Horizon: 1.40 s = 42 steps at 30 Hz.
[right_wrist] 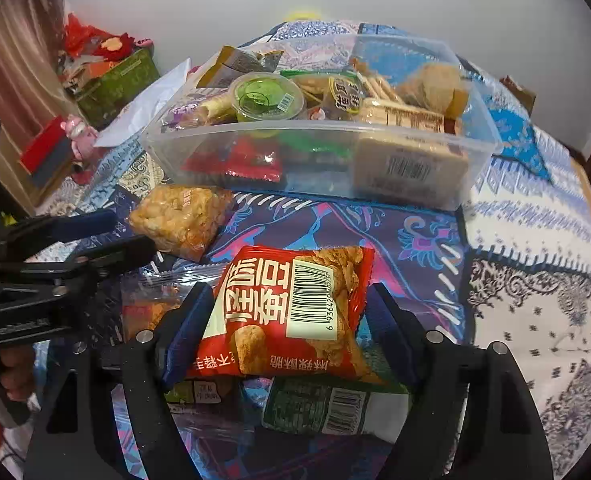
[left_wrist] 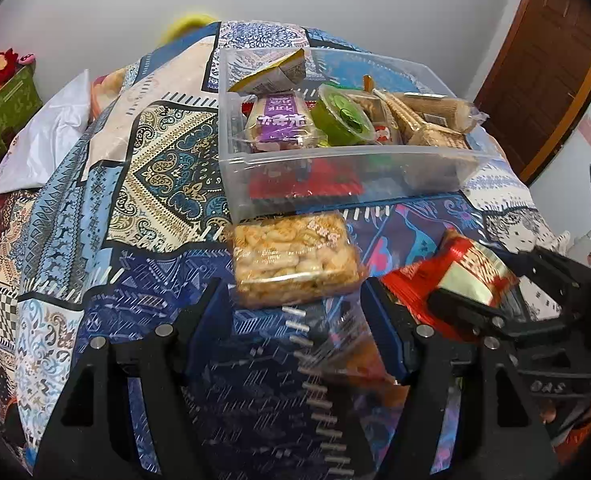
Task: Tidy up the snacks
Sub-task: 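Grasp the peanut-candy pack with left tool while right tool grasps the red cracker bag, then lower the peanut-candy pack and red cracker bag into the box and release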
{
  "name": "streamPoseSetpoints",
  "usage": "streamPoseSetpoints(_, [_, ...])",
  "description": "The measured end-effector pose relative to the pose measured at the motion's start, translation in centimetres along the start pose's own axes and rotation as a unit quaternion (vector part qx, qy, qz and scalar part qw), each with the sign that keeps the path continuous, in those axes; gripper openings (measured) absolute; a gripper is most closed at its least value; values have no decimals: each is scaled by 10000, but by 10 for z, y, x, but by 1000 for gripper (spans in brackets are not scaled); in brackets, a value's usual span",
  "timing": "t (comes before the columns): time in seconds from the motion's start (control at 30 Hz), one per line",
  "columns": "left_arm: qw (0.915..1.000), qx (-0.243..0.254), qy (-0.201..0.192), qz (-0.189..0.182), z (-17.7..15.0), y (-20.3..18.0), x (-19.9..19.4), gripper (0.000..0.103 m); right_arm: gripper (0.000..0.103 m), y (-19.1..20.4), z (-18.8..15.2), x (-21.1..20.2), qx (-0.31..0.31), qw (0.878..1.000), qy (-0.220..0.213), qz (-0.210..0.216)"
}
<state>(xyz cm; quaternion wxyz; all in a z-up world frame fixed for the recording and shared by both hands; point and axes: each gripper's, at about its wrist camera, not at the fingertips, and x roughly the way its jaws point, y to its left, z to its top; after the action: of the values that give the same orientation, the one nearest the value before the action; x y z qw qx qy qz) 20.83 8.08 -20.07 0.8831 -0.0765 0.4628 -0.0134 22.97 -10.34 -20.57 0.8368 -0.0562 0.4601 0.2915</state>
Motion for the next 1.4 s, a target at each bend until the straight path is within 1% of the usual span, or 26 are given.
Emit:
streamPoseSetpoints(0.07, [10000,-74,29,-51,4,0,6,68,71,-1,0,-1,21,10000,-10,66])
streamPoseSetpoints(0.1, [10000,-81,18,-37,5,0,8,70,69,-2,-1,-2,33,9999,-33,101])
streamPoseSetpoints(0.17, [10000,-68,0,-15,9,-2,12,72,67,-3,-2,-4,31,9999,-69,133])
streamPoseSetpoints(0.3, [10000,-67,-31,-66,15,-4,18,82,64,-6,-3,-11,52,9997,-206,99])
streamPoseSetpoints(0.4, [9999,-74,86,-10,20,-3,29,82,64,-9,-1,-14,98,9995,-275,101])
streamPoseSetpoints(0.5, [9995,-227,205,-37,24,1,41,82,64,-13,-1,-20,129,9993,-356,52])
streamPoseSetpoints(0.63, [9994,-343,99,-48,28,2,45,81,63,-19,2,-27,196,9988,-443,14])
streamPoseSetpoints(0.7, [9995,-307,32,-53,26,1,44,76,63,-22,4,-32,251,9984,-505,13])
streamPoseSetpoints(0.9, [9999,-94,-46,0,18,-2,30,73,63,-24,10,-48,313,9967,-746,-36])
streamPoseSetpoints(1.03, [9998,-46,-199,47,13,-2,10,73,63,-24,15,-59,342,9953,-903,-30])
streamPoseSetpoints(1.23, [9979,-62,-652,-15,16,-1,-29,73,63,-23,26,-71,352,9931,-1116,-46])
streamPoseSetpoints(1.4, [9950,-105,-991,-65,31,-1,-50,73,63,-25,39,-78,397,9906,-1310,-36])
